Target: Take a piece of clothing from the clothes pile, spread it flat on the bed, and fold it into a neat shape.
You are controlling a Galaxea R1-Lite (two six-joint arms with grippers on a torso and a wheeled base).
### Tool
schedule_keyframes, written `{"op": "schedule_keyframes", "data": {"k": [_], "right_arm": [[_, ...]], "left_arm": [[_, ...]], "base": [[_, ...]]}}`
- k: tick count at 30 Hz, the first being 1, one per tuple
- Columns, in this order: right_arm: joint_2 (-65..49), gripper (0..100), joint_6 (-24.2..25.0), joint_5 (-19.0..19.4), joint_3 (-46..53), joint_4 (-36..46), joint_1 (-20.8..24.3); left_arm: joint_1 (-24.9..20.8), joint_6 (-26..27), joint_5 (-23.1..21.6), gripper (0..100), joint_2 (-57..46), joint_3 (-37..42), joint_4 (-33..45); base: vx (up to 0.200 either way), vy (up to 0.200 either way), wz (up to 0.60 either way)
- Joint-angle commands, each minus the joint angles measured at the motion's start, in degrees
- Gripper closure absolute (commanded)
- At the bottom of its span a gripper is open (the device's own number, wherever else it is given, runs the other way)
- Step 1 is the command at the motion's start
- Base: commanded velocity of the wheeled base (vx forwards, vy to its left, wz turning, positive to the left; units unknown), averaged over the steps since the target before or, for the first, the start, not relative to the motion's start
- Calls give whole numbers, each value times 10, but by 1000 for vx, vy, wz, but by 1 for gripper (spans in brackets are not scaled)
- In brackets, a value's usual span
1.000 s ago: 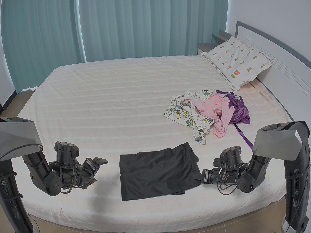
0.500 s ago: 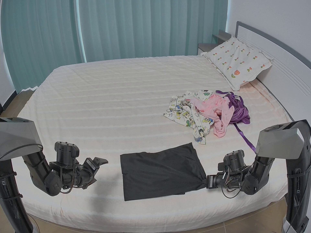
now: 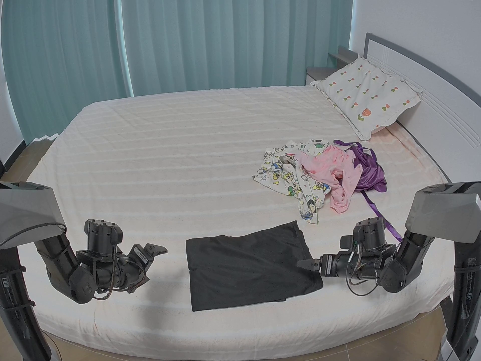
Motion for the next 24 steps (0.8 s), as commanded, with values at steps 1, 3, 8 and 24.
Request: {"op": "schedule_keyframes", "data": {"k": [1,3,8,24], "right_arm": [[1,0,47,-8,-129,46,-4],[31,0,68,-20,-185,82,-2],[65,0,90,-55,-242,107,-3],[111,0,101,-80,-275,103,17]], "left_arm": [[0,0,0,0,0,1,-1],[0,0,0,0,0,2,-1],[0,0,6,0,-3,6,-2],[-1,0,8,0,3,8,-16]], "base": [[0,0,0],[0,0,0],[0,0,0],[113,-38,0]]}}
